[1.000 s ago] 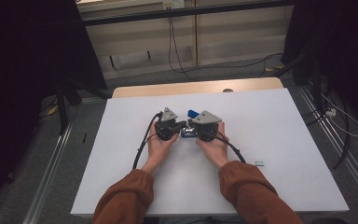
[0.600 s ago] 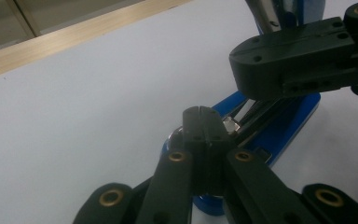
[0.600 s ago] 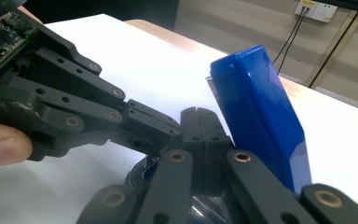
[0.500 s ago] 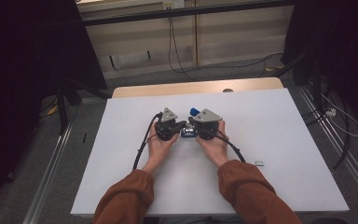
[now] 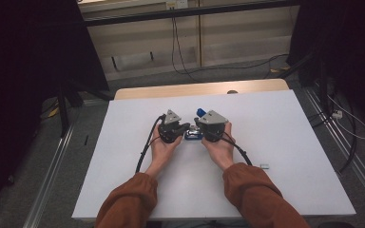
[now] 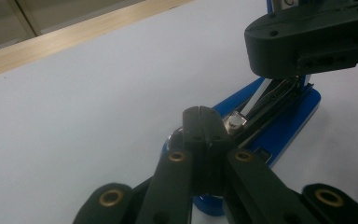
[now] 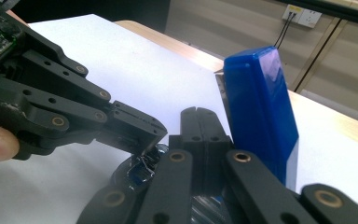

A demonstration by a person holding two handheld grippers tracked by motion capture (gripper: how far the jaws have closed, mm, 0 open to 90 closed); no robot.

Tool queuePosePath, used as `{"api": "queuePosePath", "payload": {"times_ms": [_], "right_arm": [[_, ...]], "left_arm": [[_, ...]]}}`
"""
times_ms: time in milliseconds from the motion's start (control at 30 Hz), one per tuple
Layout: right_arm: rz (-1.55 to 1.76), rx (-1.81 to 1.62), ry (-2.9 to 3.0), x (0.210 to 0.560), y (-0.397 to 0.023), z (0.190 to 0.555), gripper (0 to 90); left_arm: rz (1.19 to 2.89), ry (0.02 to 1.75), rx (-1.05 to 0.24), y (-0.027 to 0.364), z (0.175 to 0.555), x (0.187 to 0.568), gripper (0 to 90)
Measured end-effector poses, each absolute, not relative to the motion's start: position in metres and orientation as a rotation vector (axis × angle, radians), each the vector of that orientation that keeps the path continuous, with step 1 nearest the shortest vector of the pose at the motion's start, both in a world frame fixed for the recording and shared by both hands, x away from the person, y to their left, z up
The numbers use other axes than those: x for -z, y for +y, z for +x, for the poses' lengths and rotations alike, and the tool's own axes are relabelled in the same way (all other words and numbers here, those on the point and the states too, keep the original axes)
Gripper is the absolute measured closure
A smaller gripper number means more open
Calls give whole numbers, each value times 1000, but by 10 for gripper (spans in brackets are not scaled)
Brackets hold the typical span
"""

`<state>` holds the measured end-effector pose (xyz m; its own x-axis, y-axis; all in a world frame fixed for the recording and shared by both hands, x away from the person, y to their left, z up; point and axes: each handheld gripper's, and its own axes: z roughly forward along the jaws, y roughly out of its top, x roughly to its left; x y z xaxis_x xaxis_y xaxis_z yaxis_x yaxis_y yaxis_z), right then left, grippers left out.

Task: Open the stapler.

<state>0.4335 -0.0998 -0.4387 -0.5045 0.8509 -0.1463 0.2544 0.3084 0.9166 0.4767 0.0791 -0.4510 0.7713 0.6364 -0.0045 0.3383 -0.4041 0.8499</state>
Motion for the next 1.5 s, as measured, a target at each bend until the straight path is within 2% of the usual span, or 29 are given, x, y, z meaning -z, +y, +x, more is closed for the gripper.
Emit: {"api": "queuePosePath", "payload": {"times_ms": [1500], "right_arm": [[1009,-1163,1858,430,-125,428,900]], "left_arm": [[2017,714,-396,81,477,452,900]]}}
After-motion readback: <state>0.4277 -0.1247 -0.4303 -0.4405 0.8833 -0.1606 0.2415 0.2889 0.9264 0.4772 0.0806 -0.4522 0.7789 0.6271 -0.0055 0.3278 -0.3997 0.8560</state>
